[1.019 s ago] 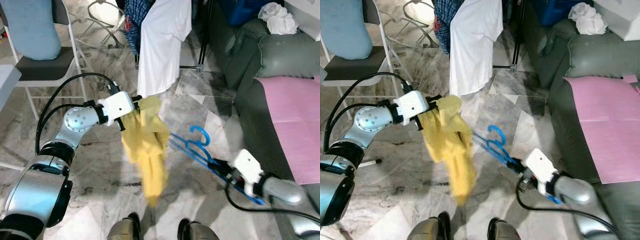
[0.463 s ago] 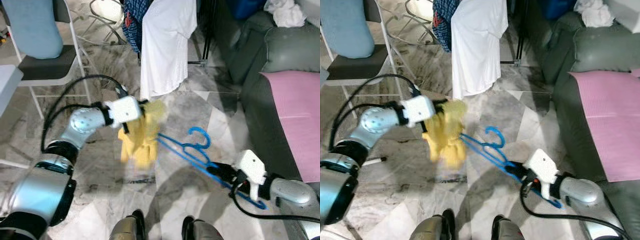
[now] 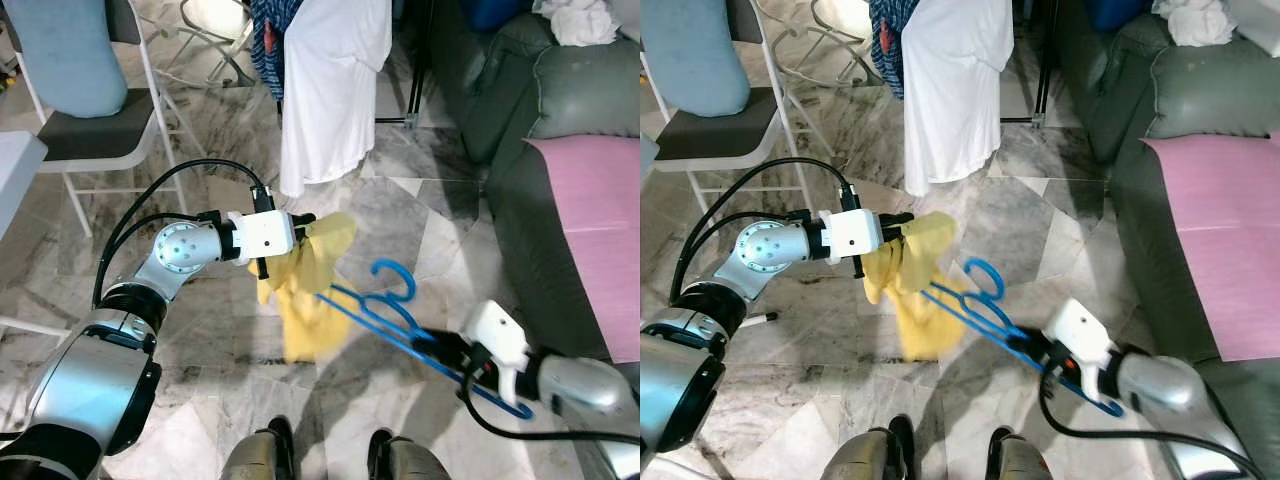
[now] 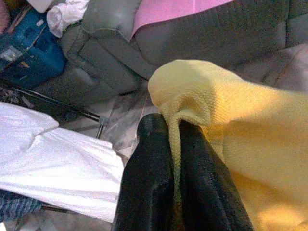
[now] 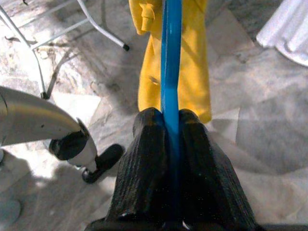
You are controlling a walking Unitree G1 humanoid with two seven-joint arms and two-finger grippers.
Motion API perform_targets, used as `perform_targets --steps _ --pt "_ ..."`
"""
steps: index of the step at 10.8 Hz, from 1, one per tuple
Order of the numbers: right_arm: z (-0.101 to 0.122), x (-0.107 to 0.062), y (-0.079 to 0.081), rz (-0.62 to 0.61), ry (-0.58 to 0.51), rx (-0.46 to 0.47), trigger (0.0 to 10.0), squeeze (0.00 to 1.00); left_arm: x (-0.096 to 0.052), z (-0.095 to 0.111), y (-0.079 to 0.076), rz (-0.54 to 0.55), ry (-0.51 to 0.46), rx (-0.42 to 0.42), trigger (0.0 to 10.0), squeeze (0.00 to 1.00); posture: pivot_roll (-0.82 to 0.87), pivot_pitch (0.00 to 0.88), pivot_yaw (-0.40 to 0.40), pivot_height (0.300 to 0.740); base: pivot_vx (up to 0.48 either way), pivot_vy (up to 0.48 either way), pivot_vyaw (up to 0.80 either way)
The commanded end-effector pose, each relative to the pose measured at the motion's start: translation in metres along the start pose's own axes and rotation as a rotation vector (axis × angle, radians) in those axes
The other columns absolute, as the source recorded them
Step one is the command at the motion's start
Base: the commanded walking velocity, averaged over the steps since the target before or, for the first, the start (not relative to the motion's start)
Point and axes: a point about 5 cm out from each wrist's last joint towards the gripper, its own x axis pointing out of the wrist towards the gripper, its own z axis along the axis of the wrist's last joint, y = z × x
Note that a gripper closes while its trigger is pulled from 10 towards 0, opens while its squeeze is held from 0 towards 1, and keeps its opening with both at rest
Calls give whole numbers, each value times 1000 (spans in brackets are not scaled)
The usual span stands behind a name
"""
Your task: Hang hanger
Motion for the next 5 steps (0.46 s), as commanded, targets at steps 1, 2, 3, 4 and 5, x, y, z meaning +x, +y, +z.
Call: perform_targets --steps 1,2,3,4,5 --pt "-1 -4 2 11 6 -5 10000 0 -6 -4 0 4 12 3 10000 0 -182 240 104 740 0 0 0" --pt "-3 -9 -1 -2 19 -4 10000 0 -7 -4 1 5 14 2 10000 0 -182 240 104 740 0 0 0" --pt "-4 -13 -2 -7 25 -3 10000 0 -8 -5 2 5 20 6 10000 0 -181 241 104 740 0 0 0" --pt "-4 -15 -3 -6 29 -3 10000 0 -8 -5 2 7 25 9 10000 0 -181 241 104 740 0 0 0" --pt "-4 -16 -2 -4 38 -9 10000 0 -9 -6 4 15 38 17 10000 0 -180 241 108 740 0 0 0"
